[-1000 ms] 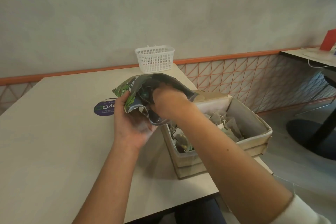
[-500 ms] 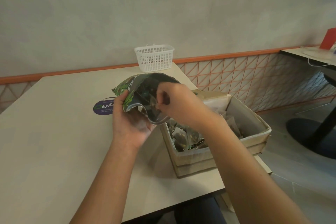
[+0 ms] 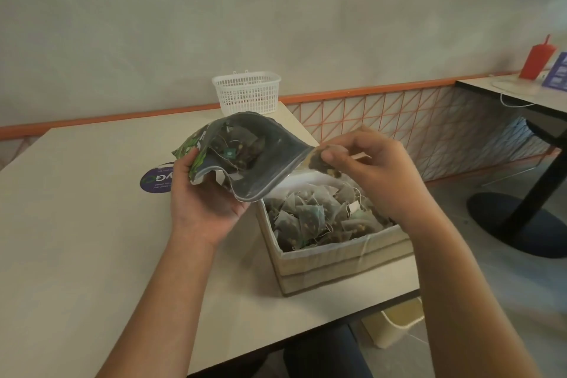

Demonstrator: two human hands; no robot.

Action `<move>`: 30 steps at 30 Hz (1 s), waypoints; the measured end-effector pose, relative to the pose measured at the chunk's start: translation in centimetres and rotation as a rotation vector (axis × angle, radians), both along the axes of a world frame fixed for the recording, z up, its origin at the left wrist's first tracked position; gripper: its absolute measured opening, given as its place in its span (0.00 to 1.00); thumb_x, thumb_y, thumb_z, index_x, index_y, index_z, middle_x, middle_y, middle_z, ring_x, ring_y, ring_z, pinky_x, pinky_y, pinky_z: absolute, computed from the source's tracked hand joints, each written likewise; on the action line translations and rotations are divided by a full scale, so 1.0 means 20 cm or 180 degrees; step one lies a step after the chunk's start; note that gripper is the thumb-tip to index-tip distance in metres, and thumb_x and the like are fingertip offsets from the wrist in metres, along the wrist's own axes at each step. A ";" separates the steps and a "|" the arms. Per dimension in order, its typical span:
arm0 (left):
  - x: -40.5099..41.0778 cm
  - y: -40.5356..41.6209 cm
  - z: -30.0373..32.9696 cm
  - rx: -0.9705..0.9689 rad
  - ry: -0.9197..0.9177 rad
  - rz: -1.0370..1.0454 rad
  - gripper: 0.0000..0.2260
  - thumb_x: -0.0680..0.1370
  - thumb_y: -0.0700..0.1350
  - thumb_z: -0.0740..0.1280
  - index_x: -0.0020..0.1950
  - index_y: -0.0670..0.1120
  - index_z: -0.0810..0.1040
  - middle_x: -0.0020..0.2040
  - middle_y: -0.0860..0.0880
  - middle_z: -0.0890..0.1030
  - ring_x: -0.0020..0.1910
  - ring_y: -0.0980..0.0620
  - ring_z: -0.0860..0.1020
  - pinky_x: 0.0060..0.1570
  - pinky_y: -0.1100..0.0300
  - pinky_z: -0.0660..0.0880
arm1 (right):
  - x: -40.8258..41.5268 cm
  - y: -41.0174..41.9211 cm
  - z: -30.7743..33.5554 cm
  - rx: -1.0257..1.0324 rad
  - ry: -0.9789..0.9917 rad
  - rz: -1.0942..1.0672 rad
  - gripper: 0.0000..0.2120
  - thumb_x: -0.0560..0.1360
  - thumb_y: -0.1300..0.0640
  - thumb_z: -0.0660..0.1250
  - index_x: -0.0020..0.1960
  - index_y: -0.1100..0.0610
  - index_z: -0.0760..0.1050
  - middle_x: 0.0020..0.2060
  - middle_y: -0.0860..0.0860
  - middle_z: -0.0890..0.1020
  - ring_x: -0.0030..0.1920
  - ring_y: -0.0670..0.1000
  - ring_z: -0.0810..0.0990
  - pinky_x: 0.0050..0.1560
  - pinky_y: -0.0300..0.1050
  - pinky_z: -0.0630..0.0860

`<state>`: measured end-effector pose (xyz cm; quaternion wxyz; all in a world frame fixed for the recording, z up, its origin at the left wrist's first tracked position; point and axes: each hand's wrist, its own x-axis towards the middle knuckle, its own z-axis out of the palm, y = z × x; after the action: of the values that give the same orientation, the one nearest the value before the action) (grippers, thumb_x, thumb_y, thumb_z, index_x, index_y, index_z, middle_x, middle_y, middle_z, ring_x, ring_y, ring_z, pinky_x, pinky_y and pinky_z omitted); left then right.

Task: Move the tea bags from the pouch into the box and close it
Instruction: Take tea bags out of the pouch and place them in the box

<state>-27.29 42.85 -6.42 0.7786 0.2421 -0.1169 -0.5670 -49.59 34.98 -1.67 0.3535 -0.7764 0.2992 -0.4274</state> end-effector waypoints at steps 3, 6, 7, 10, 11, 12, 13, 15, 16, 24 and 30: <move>-0.02 0.00 0.01 -0.0060 0.0014 0.0009 0.16 0.70 0.56 0.68 0.52 0.48 0.84 0.63 0.45 0.79 0.68 0.44 0.76 0.59 0.49 0.76 | -0.08 -0.04 -0.05 0.0138 0.0287 -0.0115 0.07 0.74 0.50 0.70 0.47 0.53 0.81 0.49 0.48 0.78 0.47 0.43 0.79 0.46 0.34 0.76; -0.02 0.01 0.02 -0.0075 0.0003 0.0028 0.16 0.74 0.57 0.65 0.56 0.49 0.80 0.62 0.46 0.80 0.67 0.45 0.76 0.58 0.49 0.76 | -0.16 -0.07 -0.10 0.0286 0.0577 -0.0375 0.07 0.74 0.50 0.70 0.48 0.53 0.80 0.46 0.49 0.82 0.44 0.48 0.81 0.48 0.45 0.80; -0.02 0.01 0.01 -0.0066 -0.0016 0.0036 0.16 0.76 0.57 0.64 0.57 0.49 0.80 0.62 0.46 0.80 0.67 0.45 0.76 0.58 0.49 0.76 | -0.19 -0.09 -0.11 0.0308 0.0603 -0.0486 0.05 0.74 0.52 0.70 0.47 0.52 0.80 0.44 0.49 0.83 0.43 0.49 0.82 0.47 0.48 0.81; -0.03 0.01 0.01 -0.0065 -0.0032 0.0031 0.17 0.76 0.58 0.63 0.57 0.49 0.80 0.61 0.45 0.80 0.66 0.44 0.77 0.58 0.49 0.77 | -0.23 -0.11 -0.14 0.0197 0.0946 -0.0688 0.04 0.74 0.58 0.70 0.47 0.50 0.79 0.42 0.47 0.82 0.44 0.48 0.81 0.45 0.42 0.80; -0.03 0.01 0.01 -0.0081 -0.0030 0.0011 0.17 0.76 0.58 0.63 0.57 0.49 0.80 0.61 0.45 0.80 0.66 0.44 0.77 0.57 0.49 0.78 | -0.23 -0.11 -0.15 0.0176 0.1182 -0.0647 0.05 0.74 0.58 0.70 0.48 0.49 0.80 0.42 0.46 0.82 0.45 0.46 0.81 0.44 0.37 0.78; -0.03 0.01 0.01 -0.0088 -0.0015 -0.0006 0.17 0.76 0.58 0.64 0.58 0.49 0.80 0.62 0.45 0.80 0.66 0.44 0.77 0.57 0.49 0.78 | -0.23 -0.11 -0.16 0.0170 0.1446 -0.0579 0.06 0.74 0.58 0.71 0.48 0.49 0.80 0.41 0.44 0.81 0.45 0.45 0.80 0.42 0.33 0.75; -0.03 0.01 0.01 -0.0093 0.0002 -0.0021 0.18 0.75 0.58 0.65 0.58 0.49 0.79 0.63 0.45 0.79 0.66 0.44 0.77 0.57 0.49 0.78 | -0.22 -0.10 -0.17 0.0197 0.1674 -0.0511 0.05 0.73 0.56 0.72 0.49 0.49 0.80 0.40 0.42 0.80 0.46 0.43 0.80 0.40 0.30 0.72; -0.03 0.01 0.01 -0.0096 -0.0003 -0.0017 0.19 0.71 0.57 0.67 0.58 0.49 0.79 0.67 0.45 0.78 0.67 0.43 0.77 0.59 0.49 0.77 | -0.21 -0.10 -0.17 0.0307 0.1800 -0.0451 0.05 0.72 0.51 0.73 0.47 0.48 0.81 0.41 0.41 0.80 0.44 0.40 0.78 0.38 0.29 0.69; -0.03 0.01 0.02 -0.0102 -0.0017 -0.0015 0.20 0.70 0.56 0.68 0.58 0.49 0.79 0.69 0.46 0.77 0.67 0.43 0.76 0.61 0.49 0.76 | -0.20 -0.09 -0.17 0.0288 0.1735 -0.0471 0.05 0.71 0.49 0.73 0.46 0.47 0.81 0.42 0.40 0.79 0.44 0.40 0.77 0.39 0.31 0.70; -0.03 0.02 0.02 -0.0085 -0.0012 0.0003 0.18 0.71 0.57 0.68 0.56 0.48 0.81 0.69 0.46 0.77 0.67 0.43 0.76 0.63 0.48 0.74 | -0.10 -0.06 -0.14 0.0107 0.2762 -0.0444 0.04 0.76 0.46 0.67 0.45 0.39 0.79 0.40 0.40 0.81 0.45 0.43 0.75 0.57 0.46 0.67; -0.01 0.02 0.00 -0.0036 -0.0041 -0.0010 0.17 0.74 0.58 0.66 0.57 0.49 0.81 0.67 0.46 0.78 0.68 0.44 0.75 0.59 0.51 0.75 | 0.13 0.00 -0.03 -0.0907 0.1000 -0.0873 0.11 0.78 0.42 0.59 0.58 0.43 0.71 0.58 0.41 0.74 0.61 0.45 0.71 0.61 0.47 0.57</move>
<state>-27.45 43.29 -6.42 0.7783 0.2412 -0.1255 -0.5659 -46.95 35.03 -2.29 0.1284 -0.8274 0.3898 -0.3833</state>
